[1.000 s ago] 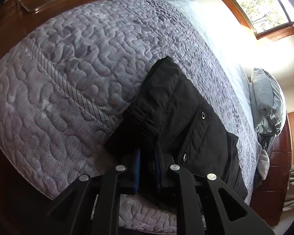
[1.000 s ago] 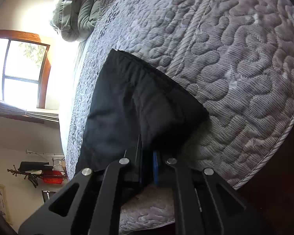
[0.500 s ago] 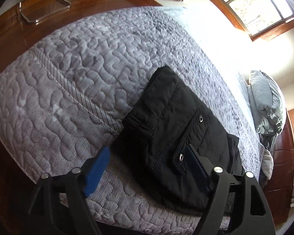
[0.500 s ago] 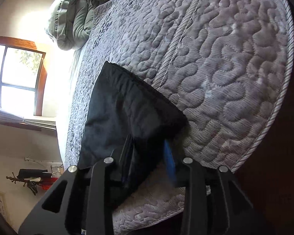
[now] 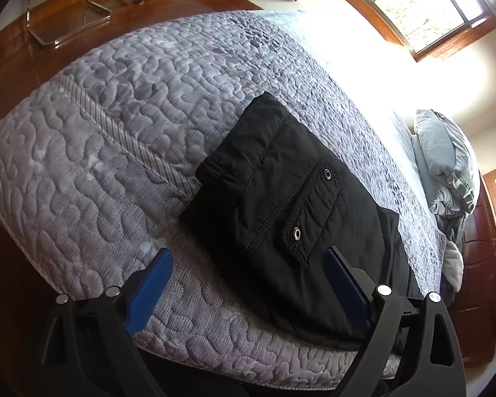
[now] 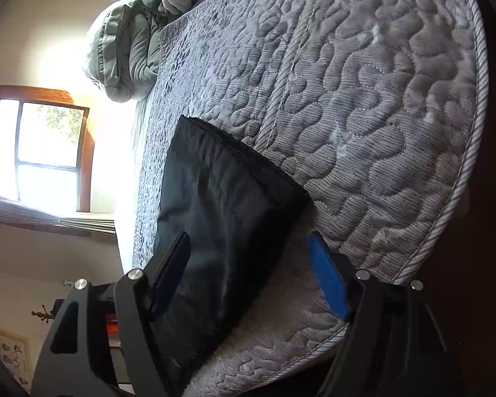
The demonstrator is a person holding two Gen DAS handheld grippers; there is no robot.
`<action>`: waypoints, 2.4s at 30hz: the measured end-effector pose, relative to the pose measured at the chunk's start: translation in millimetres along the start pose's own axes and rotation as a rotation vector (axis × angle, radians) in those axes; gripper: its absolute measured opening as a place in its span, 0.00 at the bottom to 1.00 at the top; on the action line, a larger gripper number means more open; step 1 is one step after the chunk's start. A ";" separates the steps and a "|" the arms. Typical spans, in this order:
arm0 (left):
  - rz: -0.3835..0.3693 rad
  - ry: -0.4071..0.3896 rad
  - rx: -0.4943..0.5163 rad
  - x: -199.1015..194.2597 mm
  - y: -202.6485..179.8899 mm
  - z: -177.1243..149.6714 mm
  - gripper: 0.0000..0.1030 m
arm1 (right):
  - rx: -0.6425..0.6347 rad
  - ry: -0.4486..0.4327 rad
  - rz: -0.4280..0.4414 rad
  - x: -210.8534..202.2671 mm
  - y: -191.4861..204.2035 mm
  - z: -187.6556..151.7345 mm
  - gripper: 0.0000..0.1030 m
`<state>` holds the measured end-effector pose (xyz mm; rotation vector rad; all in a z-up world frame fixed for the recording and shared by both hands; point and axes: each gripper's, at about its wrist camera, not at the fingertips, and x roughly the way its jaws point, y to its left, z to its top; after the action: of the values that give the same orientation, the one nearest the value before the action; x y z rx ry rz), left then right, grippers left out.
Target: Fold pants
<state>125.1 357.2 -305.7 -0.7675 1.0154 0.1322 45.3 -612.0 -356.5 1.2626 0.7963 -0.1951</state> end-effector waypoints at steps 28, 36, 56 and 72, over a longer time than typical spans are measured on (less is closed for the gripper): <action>0.006 0.014 -0.080 26.9 -6.1 -9.5 0.90 | -0.046 -0.023 0.213 26.5 -16.1 9.2 0.69; 0.007 0.004 -0.109 30.3 -6.8 0.2 0.91 | -0.046 -0.018 0.225 25.9 -15.9 10.6 0.66; 0.090 0.000 -0.140 63.2 -7.8 16.0 0.80 | -0.037 -0.004 0.203 27.2 -10.6 15.7 0.67; 0.120 0.008 -0.140 61.8 -1.8 15.3 0.65 | -0.078 -0.025 0.185 25.2 2.6 12.2 0.19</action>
<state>170.5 350.7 -350.0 -0.8343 1.0676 0.3062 70.1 -614.9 -369.4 1.2495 0.6553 -0.0300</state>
